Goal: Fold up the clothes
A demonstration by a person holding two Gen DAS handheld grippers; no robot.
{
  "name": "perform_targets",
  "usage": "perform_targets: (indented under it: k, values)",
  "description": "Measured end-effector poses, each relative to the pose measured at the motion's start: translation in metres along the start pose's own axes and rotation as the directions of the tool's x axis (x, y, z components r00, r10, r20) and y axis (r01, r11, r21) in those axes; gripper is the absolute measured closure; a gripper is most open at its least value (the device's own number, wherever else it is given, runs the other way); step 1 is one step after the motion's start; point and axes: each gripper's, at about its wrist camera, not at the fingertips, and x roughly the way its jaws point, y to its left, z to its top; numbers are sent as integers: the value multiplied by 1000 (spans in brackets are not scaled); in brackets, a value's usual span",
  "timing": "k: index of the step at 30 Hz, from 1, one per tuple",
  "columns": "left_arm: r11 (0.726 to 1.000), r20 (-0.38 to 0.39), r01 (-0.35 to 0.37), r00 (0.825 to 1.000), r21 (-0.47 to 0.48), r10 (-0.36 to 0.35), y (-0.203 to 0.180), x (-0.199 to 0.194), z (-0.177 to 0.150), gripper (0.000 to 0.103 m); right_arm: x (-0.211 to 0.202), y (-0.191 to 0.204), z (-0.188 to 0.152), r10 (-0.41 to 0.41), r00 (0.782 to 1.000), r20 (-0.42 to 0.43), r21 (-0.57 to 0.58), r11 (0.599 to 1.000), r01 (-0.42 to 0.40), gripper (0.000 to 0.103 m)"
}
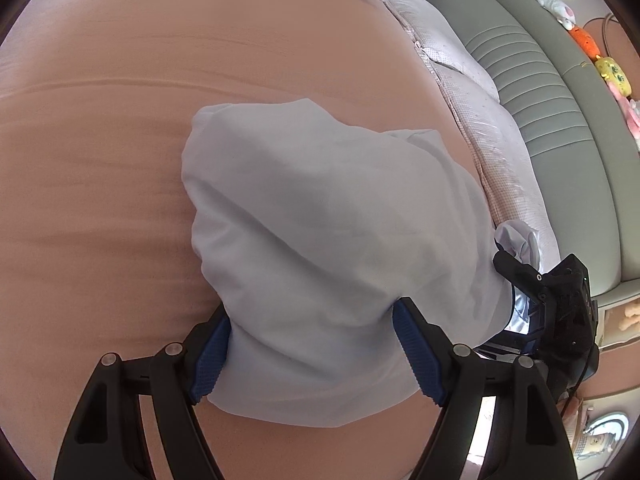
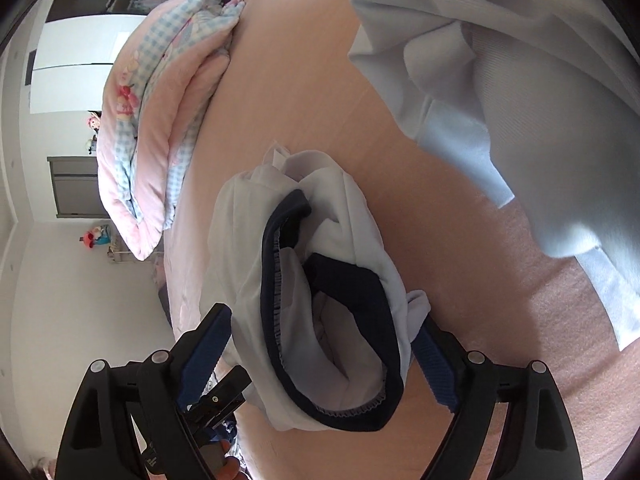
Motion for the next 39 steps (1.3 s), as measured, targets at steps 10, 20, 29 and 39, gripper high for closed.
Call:
perform_targets:
  k: [10,20,29,39]
  values:
    - [993,1,91,996,-76,-91,5,5,9,26,26,22,13,59,998,-7,-32,998,-59,6]
    - [891,58,330,942,-310,-329,45,14,10,10,43,21,10,88,996,-31,-60,994,-90,8]
    - [941,89,251,968,-226,-236,24,13,4,16,45,31,5,-3,1000,-15,-129,992,1,14]
    - [929,134,210,975,-305,-177,55,6,-8,67,39,23,5,43,999,-23,-133,990,-45,13]
